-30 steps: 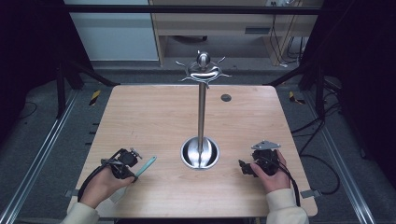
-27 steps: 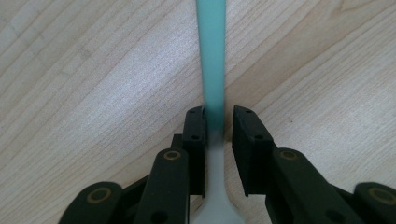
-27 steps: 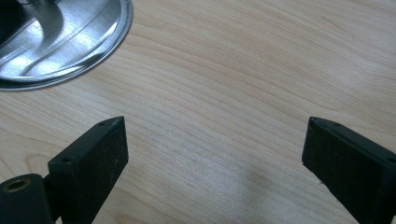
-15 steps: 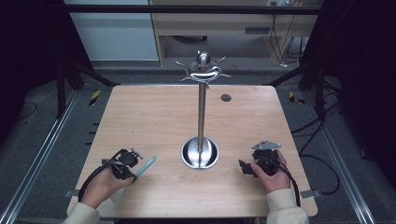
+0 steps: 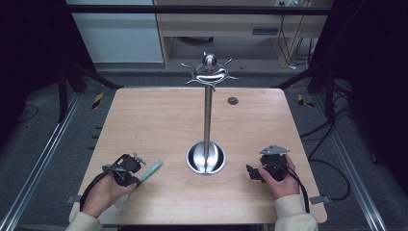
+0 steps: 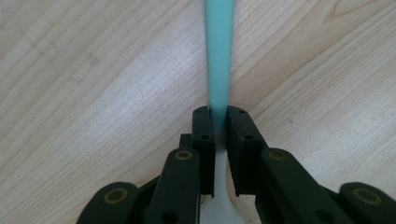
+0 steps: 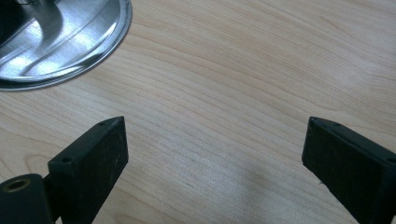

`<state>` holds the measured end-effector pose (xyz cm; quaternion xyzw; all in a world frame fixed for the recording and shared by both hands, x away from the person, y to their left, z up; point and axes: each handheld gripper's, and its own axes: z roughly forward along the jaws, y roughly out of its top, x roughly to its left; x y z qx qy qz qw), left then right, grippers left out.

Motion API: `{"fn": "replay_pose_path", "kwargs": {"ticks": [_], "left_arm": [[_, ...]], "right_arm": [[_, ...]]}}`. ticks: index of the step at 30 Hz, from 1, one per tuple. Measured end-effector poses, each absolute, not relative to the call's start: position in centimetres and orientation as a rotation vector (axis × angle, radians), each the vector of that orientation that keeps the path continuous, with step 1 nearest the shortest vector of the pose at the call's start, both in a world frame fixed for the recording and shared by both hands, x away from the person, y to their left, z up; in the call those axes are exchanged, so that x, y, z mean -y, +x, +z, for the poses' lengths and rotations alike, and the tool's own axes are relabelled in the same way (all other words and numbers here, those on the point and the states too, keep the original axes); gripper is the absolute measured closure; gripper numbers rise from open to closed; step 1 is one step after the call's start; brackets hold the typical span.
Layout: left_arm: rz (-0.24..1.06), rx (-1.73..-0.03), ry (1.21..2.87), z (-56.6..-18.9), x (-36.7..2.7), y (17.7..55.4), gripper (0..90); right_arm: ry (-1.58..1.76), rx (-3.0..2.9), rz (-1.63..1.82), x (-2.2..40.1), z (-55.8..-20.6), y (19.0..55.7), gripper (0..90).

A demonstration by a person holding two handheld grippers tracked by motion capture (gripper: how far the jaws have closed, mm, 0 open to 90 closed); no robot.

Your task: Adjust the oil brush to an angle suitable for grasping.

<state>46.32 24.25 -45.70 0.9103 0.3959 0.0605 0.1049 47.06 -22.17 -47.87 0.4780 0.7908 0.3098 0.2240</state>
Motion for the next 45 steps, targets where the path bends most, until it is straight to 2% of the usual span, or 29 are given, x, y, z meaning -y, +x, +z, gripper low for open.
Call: {"fn": "replay_pose_path", "kwargs": {"ticks": [16,45], "left_arm": [[0.309,-1.046,2.505,-41.1,-24.3,44.7,81.8],[0.47,-0.897,2.213,-36.5,-24.0,42.9,81.8]], "right_arm": [[1.322,-2.185,0.853,22.1,-47.8,47.0,7.6],[1.319,-2.186,0.84,22.1,-48.0,47.1,7.6]]}}
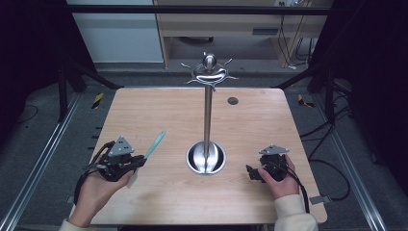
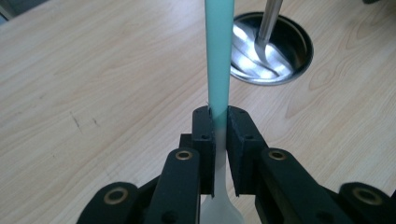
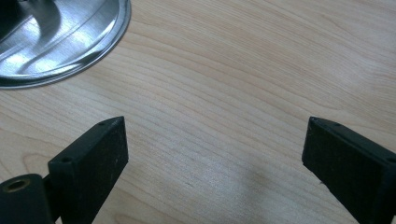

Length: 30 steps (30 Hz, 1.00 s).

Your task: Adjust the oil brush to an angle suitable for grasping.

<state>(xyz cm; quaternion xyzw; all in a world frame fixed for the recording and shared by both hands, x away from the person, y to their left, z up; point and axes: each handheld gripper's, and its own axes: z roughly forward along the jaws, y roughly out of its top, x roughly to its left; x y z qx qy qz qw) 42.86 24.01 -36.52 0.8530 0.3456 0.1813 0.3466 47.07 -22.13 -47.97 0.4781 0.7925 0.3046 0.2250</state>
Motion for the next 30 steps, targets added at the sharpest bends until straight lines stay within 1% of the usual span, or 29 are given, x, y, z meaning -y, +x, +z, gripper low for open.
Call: {"fn": "replay_pose_path", "kwargs": {"ticks": [11,30], "left_arm": [[0.512,-0.856,2.133,-34.6,-23.8,42.3,81.8],[0.553,-0.805,2.043,-32.7,-23.2,41.5,81.8]], "right_arm": [[1.321,-2.186,0.841,22.1,-48.0,47.1,7.6],[1.321,-2.19,0.838,22.1,-48.0,47.2,7.6]]}}
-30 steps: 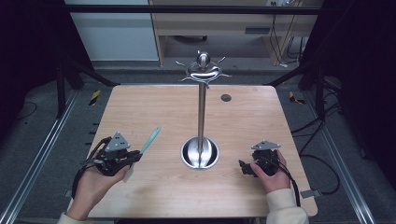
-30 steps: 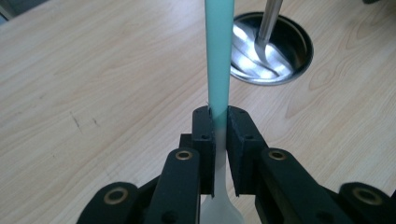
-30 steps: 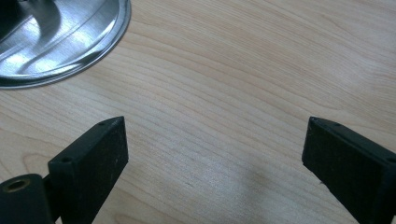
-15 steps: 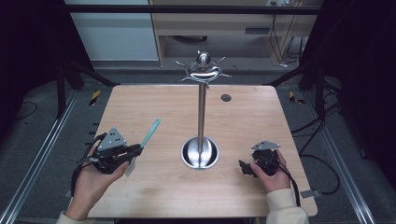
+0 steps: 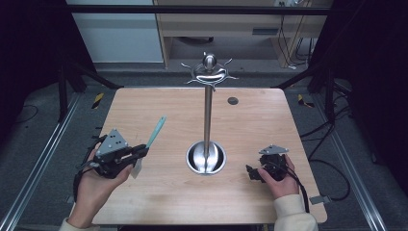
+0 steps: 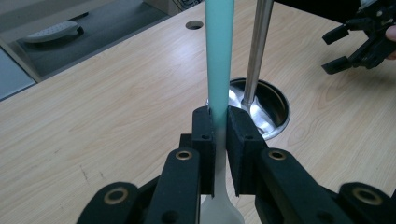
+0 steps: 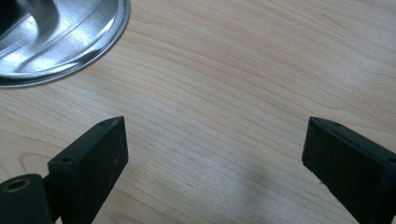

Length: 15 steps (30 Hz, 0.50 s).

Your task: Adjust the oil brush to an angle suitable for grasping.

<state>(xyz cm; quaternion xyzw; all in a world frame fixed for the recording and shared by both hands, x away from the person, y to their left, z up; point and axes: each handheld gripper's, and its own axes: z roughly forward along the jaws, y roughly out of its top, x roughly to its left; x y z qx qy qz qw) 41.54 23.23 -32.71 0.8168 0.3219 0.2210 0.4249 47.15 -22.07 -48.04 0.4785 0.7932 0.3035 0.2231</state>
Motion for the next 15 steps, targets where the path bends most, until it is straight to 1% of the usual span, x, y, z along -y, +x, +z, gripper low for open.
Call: {"fn": "replay_pose_path", "kwargs": {"ticks": [15], "left_arm": [[0.572,-0.776,1.994,-31.3,-22.7,41.4,81.8]], "right_arm": [[1.321,-2.19,0.837,22.1,-48.0,47.1,7.6]]}}
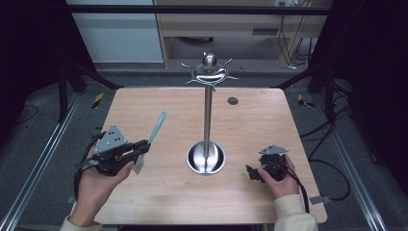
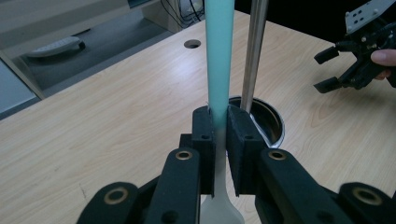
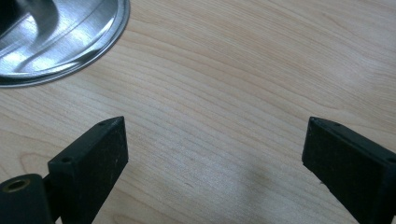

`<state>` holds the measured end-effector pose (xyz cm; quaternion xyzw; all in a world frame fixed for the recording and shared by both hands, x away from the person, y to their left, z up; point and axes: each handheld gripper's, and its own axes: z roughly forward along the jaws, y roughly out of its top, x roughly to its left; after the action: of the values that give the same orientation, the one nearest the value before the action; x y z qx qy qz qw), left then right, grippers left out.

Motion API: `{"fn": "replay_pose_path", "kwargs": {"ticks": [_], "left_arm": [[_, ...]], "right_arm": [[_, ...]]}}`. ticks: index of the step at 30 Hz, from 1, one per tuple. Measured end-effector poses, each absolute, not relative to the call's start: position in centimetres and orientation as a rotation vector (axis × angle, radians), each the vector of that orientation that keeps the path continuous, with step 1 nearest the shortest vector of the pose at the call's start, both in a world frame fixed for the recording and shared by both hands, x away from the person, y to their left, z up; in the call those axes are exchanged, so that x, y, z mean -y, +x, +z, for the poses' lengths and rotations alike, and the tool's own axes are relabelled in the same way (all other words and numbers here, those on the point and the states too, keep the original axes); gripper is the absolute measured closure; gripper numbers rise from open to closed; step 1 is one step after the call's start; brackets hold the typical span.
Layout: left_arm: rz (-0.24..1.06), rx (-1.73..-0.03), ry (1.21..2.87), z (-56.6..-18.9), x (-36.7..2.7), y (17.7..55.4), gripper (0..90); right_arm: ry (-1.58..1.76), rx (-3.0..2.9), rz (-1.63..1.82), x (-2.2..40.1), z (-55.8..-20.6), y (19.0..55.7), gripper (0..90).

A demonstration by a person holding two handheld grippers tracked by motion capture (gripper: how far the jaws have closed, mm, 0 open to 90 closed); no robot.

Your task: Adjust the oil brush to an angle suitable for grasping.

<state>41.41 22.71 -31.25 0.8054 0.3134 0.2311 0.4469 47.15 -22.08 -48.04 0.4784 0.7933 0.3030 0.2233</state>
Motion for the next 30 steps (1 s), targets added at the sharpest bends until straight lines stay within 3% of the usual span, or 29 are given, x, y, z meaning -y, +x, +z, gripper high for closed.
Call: {"fn": "replay_pose_path", "kwargs": {"ticks": [30], "left_arm": [[0.617,-0.723,1.931,-28.4,-21.9,41.2,81.8]], "right_arm": [[1.319,-2.195,0.836,22.0,-48.1,47.2,7.6]]}}
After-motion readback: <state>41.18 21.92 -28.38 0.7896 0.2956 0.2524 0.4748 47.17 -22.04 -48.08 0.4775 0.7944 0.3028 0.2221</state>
